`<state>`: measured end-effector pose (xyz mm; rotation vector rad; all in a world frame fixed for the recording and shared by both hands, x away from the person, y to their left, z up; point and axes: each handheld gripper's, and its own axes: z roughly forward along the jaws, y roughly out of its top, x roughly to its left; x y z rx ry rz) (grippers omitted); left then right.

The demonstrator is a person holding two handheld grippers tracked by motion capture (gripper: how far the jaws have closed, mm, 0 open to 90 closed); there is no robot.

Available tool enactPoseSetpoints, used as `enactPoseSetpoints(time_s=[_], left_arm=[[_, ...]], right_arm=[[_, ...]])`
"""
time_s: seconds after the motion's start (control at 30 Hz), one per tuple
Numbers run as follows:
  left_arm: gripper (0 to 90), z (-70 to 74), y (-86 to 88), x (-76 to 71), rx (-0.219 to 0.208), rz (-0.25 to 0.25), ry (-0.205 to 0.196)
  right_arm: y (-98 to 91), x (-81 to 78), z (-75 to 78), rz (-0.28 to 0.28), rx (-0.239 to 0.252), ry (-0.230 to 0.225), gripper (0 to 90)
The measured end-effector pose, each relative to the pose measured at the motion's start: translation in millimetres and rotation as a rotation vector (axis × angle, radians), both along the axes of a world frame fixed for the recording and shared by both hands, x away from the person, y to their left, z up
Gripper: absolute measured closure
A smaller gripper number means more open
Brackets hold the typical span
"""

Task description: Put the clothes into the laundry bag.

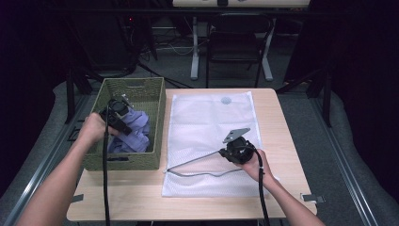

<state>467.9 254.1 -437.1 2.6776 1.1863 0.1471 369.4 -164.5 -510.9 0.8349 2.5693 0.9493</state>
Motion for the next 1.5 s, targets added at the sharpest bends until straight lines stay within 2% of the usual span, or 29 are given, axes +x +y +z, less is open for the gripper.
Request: enactPoseSetpoints(time_s=[0.53,0.8,0.97,1.17,1.23,1.5], left_arm=[[76.4,30.9,7.5,-1.8,0.014,0.020,-0.030],[76.4,46.8,6.4,-2.4,0.026,0.018,-0.027],[76.4,58.0,6.5,-3.0,0.020,0.018,-0.046],[76.4,70.0,5.5,-2.9,0.042,0.016,-0.058],[76.4,73.8,4.7,-3.6,0.035,0.025,-0.072],[76.4,89.2,3.9,-3.7,0.049,0.025,-0.089]], right_arm=[[-2.2,-0.3,0.7,-0.002,0.003,-0.006,86.3],[-2.5,-0.9,1.2,-0.006,0.006,-0.009,86.4],[-2.8,-1.5,1.4,-0.006,0.005,-0.010,86.5],[-2.3,-1.0,0.6,-0.003,0.002,-0.009,86.4],[-2.3,-1.5,0.9,-0.001,0.001,-0.010,86.4],[-3.0,-0.8,0.7,0.001,-0.001,-0.013,86.6]])
